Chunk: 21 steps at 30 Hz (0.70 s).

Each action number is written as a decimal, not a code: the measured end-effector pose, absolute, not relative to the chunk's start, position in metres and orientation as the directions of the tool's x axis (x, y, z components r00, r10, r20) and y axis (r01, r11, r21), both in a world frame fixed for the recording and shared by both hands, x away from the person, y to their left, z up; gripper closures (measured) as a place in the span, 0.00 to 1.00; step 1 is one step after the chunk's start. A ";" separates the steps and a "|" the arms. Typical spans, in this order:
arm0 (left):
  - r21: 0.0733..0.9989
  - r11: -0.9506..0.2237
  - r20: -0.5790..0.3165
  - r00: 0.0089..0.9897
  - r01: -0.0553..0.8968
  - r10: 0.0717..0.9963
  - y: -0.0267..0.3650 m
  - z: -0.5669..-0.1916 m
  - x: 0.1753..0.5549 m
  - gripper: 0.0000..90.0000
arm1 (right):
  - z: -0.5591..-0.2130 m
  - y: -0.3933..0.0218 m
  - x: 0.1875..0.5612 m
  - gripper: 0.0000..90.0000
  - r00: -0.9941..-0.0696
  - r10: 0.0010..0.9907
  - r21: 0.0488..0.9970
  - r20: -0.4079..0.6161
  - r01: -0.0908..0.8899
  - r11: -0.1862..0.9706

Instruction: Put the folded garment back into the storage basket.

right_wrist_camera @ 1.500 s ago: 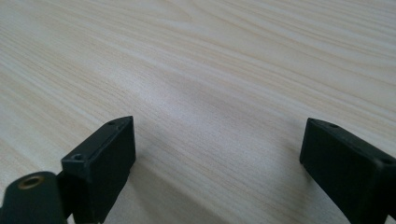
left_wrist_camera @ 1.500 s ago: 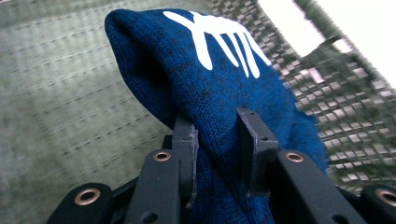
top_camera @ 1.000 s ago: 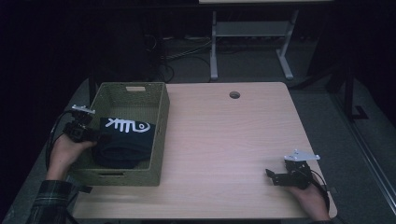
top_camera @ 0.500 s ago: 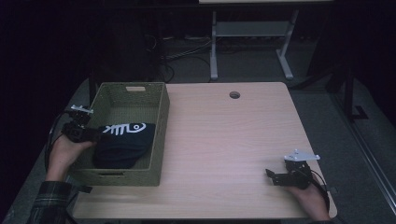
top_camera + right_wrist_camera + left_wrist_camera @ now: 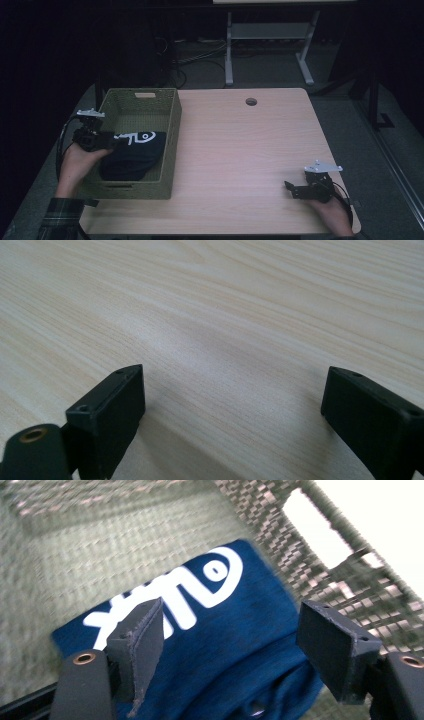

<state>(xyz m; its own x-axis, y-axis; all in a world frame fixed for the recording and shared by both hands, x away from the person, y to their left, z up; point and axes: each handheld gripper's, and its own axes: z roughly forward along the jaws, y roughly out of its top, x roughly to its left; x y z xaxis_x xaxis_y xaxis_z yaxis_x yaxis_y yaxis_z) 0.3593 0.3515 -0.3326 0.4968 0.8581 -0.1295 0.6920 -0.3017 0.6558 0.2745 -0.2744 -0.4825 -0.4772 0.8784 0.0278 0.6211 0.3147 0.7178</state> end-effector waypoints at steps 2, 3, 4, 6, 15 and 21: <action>0.672 -0.299 -0.134 0.508 0.677 0.851 0.345 -0.329 0.358 0.28 | -0.482 -0.274 0.274 0.11 -0.477 0.878 0.718 0.028 0.621 0.314; 0.682 -0.298 -0.134 0.514 0.668 0.847 0.341 -0.328 0.358 0.28 | -0.482 -0.274 0.274 0.11 -0.478 0.878 0.718 0.029 0.621 0.314; 0.689 -0.298 -0.135 0.521 0.661 0.843 0.338 -0.326 0.357 0.27 | -0.482 -0.274 0.274 0.11 -0.478 0.878 0.718 0.029 0.621 0.314; 0.698 -0.295 -0.136 0.525 0.653 0.840 0.334 -0.325 0.357 0.25 | -0.482 -0.274 0.274 0.11 -0.478 0.878 0.718 0.029 0.621 0.314; 0.756 -0.291 -0.147 0.586 0.586 0.797 0.287 -0.319 0.351 0.19 | -0.482 -0.274 0.274 0.11 -0.477 0.878 0.718 0.027 0.620 0.316; 0.768 -0.318 -0.146 0.635 0.556 0.759 0.253 -0.321 0.347 0.17 | -0.482 -0.274 0.274 0.11 -0.476 0.879 0.718 0.027 0.621 0.314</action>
<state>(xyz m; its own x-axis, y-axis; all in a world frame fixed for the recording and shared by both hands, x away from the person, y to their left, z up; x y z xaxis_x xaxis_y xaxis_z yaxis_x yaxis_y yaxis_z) 0.3470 0.2525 -0.3214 0.6351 0.7585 -0.1457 0.5556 -0.3176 0.7684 0.2744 -0.2743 -0.4824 -0.4757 0.8792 0.0270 0.6212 0.3141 0.7179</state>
